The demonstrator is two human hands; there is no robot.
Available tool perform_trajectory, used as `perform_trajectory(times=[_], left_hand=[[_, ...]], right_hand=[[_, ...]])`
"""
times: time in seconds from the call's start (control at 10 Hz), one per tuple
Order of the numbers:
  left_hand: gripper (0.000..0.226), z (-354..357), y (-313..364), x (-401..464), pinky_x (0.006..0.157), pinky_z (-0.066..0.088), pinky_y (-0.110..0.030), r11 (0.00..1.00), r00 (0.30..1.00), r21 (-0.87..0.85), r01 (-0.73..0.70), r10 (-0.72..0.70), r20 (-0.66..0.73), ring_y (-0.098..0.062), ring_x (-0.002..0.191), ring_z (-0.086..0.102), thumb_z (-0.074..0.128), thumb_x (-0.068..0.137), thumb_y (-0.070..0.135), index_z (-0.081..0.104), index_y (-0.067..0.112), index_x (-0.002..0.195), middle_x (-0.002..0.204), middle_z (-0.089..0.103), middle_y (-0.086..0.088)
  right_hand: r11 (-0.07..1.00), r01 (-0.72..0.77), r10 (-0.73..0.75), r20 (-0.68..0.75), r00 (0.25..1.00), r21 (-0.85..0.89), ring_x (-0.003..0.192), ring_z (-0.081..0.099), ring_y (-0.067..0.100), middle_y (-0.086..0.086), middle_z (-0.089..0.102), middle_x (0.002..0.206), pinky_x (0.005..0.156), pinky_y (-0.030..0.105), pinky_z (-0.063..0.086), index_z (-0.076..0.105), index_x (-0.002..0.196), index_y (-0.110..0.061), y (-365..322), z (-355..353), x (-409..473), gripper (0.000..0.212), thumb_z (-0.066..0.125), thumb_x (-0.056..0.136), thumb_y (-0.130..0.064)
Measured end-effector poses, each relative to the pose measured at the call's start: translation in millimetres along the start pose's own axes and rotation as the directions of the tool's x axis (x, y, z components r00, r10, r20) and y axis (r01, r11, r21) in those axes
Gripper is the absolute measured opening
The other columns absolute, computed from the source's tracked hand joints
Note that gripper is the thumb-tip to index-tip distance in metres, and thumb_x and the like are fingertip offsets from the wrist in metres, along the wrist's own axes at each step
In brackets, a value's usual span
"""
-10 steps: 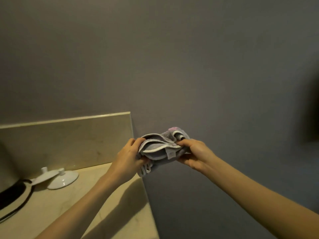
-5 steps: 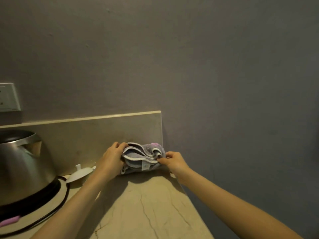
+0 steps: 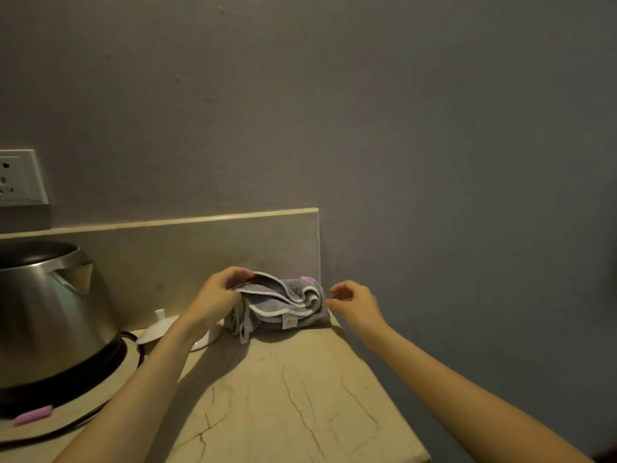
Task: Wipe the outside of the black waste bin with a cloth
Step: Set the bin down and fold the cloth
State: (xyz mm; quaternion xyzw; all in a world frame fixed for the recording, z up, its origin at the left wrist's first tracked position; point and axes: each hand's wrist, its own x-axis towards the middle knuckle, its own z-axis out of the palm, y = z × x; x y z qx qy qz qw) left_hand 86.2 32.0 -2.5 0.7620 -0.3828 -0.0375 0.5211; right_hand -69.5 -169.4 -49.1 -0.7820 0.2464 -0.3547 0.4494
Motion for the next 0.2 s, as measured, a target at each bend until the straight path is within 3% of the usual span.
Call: perform_trajectory(times=[0.1, 0.2], left_hand=[[0.039, 4, 17, 3, 0.071, 0.048, -0.022, 0.995, 0.991, -0.103, -0.014, 0.001, -0.13, -0.015, 0.094, 0.06, 0.041, 0.086, -0.013, 0.065, 0.016, 0.094, 0.097, 0.065, -0.002], [0.036, 21, 40, 2, 0.08, 0.051, -0.029, 0.995, 0.994, -0.076, -0.07, 0.064, -0.084, -0.015, 0.092, 0.062, 0.039, 0.088, -0.011, 0.065, 0.014, 0.09, 0.094, 0.066, -0.002]], right_hand=[[0.999, 0.027, -0.027, -0.02, 0.999, 0.044, 0.076, 0.061, 0.015, 0.0, 0.065, 0.08, 0.066, 0.024, 0.049, 0.065, 0.086, -0.017, -4, -17, 4, 0.015, 0.067, 0.08, -0.003], [0.997, 0.03, -0.027, -0.056, 0.998, 0.064, 0.067, 0.062, 0.02, 0.007, 0.066, 0.073, 0.065, 0.034, 0.054, 0.064, 0.076, -0.017, -10, -42, 7, 0.019, 0.064, 0.08, 0.002]])
